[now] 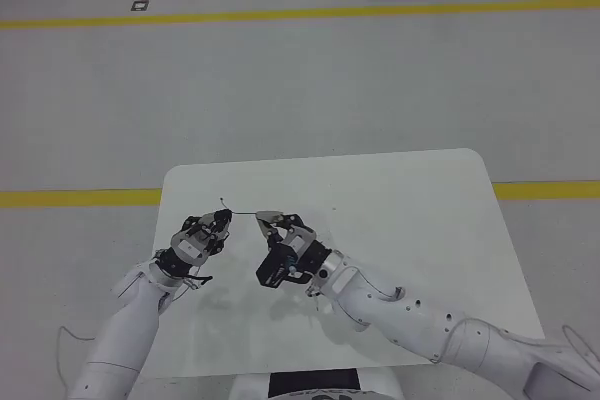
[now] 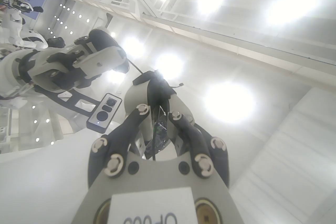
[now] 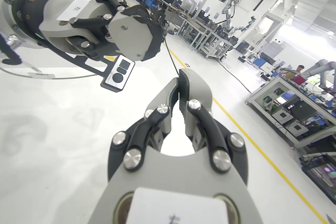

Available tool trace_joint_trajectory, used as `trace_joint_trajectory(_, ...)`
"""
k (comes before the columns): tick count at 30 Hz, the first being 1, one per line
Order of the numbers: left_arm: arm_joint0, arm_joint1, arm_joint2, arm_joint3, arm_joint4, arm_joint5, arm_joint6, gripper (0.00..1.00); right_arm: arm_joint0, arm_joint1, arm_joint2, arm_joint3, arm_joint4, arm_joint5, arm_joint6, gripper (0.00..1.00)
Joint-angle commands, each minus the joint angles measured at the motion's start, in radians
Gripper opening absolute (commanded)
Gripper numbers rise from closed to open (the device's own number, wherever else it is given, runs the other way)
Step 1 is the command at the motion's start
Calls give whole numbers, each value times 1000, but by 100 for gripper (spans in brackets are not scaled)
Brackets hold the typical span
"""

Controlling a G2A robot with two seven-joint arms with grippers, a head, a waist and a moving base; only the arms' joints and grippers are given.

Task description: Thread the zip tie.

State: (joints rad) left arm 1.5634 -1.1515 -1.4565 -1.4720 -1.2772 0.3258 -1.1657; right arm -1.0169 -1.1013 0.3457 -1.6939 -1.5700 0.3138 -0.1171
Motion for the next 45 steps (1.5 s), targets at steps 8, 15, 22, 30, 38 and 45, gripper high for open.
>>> trace_joint_trajectory(8,0,0,0,0,0,0,0,0,-12,9,10,-3,0,4,8,0)
trace_joint_trajectory(15,0,0,0,0,0,0,0,0,-22,14,21,-5,0,3,13,0)
trace_joint_trajectory(22,0,0,0,0,0,0,0,0,-33,18,32,-5,0,1,21,0)
trace_joint_trajectory(30,0,0,0,0,0,0,0,0,-47,21,44,-4,0,-4,32,0)
trace_joint_trajectory(38,0,0,0,0,0,0,0,0,-58,24,54,-3,0,-7,41,0)
trace_joint_trajectory(45,0,0,0,0,0,0,0,0,-65,25,63,1,0,-13,42,0)
